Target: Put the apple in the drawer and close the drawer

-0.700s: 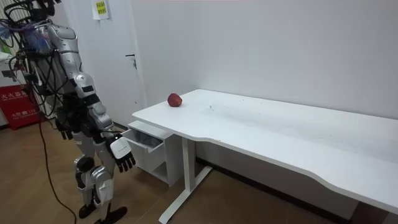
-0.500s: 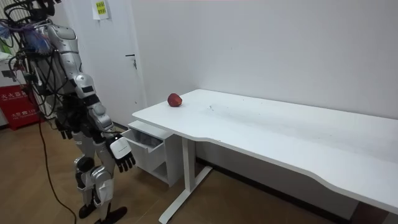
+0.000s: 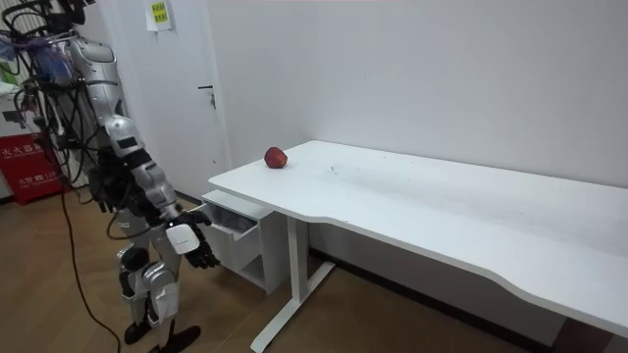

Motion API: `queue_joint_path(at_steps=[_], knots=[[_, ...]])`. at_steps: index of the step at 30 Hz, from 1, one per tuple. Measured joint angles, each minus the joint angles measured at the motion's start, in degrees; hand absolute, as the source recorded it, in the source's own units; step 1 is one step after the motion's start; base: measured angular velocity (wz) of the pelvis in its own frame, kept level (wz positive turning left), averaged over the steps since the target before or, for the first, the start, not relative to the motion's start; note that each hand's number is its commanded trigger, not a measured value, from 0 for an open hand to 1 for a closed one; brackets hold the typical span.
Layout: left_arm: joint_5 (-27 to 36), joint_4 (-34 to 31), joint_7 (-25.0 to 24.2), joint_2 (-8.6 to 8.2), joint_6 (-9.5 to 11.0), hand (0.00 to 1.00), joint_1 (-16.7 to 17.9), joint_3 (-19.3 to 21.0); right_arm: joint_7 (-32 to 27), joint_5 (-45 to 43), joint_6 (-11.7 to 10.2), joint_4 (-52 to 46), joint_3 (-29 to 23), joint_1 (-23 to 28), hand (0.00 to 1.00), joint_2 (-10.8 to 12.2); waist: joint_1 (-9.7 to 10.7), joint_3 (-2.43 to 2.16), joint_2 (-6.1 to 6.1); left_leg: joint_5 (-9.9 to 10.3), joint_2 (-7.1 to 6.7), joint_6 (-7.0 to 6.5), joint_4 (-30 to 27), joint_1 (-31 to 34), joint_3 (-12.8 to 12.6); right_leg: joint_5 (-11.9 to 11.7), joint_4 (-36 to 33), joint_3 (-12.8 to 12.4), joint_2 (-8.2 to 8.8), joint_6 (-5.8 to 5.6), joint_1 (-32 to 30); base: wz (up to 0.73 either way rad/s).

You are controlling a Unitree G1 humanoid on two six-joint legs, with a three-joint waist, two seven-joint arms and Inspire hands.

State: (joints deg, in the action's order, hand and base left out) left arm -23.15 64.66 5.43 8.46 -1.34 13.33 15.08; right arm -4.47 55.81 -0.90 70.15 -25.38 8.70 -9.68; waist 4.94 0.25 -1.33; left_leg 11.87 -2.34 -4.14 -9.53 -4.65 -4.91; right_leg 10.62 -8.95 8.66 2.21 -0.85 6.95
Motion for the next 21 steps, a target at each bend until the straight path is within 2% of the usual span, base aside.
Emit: queue_joint_path(at_steps=[3, 5, 8, 11, 16, 18, 21], knots=[[-0.04, -0.01, 1.28, 0.18, 0.51, 0.0, 0.11, 0.57, -1.15, 10.13, -0.96, -2.69, -5.42, 0.68, 0.0, 0.06, 1.43, -0.11, 0.09, 0.14, 0.07, -0.05, 0.0, 0.02, -0.44, -0.01, -0.13, -0.52, -0.06, -0.01, -0.24, -0.09], [0.17, 0.05, 1.4, 0.36, 0.55, 0.0, 0.07, 0.6, -2.44, 14.47, -1.74, -4.45, -7.63, 0.77, 0.0, 0.06, 1.55, -0.24, 0.26, 0.29, 0.35, -0.02, -0.01, 0.1, -1.35, -0.01, -0.83, -0.8, -0.2, -0.01, -0.93, -0.21], [1.1, 0.06, 1.4, 1.1, 1.34, 0.0, -0.16, 0.6, -4.79, 18.66, -3.53, -7.75, -8.48, 0.94, 0.0, 0.06, 1.76, -0.44, 0.04, 0.3, 0.55, 0.01, 0.03, 0.19, -2.05, -0.02, -0.98, -1.27, -0.35, 0.01, -1.38, -0.13], [1.1, 0.0, 1.4, 1.56, 1.7, 0.0, -0.07, 0.64, -7.66, 23.41, -4.65, -11.98, -11.69, 0.36, 0.0, 0.02, 2.34, -0.53, -0.04, 0.3, 0.55, 0.01, -0.07, 0.22, -2.45, -0.02, -1.11, -1.4, -0.33, 0.01, -1.5, -0.03], [1.03, -4.35, 1.4, 1.72, 1.66, 0.0, 1.22, 0.66, -14.25, 24.6, -6.0, -21.43, -12.74, 0.44, 0.0, -0.21, 2.94, -0.68, -0.59, 0.29, 0.6, 0.0, -0.24, 0.98, -2.57, -0.02, -1.71, -1.48, -0.29, 0.01, -2.41, 0.0], [0.96, -5.26, 1.41, 1.83, 1.68, 0.0, 1.51, 0.68, -17.12, 24.53, -7.37, -24.49, -14.67, -0.08, 0.0, -0.47, 2.97, -0.76, -0.84, 0.29, 0.59, 0.0, -0.31, 1.14, -2.43, -0.02, -1.77, -1.49, -0.29, 0.01, -2.53, 0.0], [1.13, -5.71, 1.42, 1.82, 1.87, 0.0, 2.09, 0.66, -21.79, 23.7, -8.15, -28.16, -14.9, -0.3, 0.0, -1.4, 3.2, -0.69, -1.25, 0.29, 0.59, 0.0, -0.28, 1.18, -2.34, -0.02, -1.82, -1.58, -0.31, 0.01, -2.63, 0.0]])
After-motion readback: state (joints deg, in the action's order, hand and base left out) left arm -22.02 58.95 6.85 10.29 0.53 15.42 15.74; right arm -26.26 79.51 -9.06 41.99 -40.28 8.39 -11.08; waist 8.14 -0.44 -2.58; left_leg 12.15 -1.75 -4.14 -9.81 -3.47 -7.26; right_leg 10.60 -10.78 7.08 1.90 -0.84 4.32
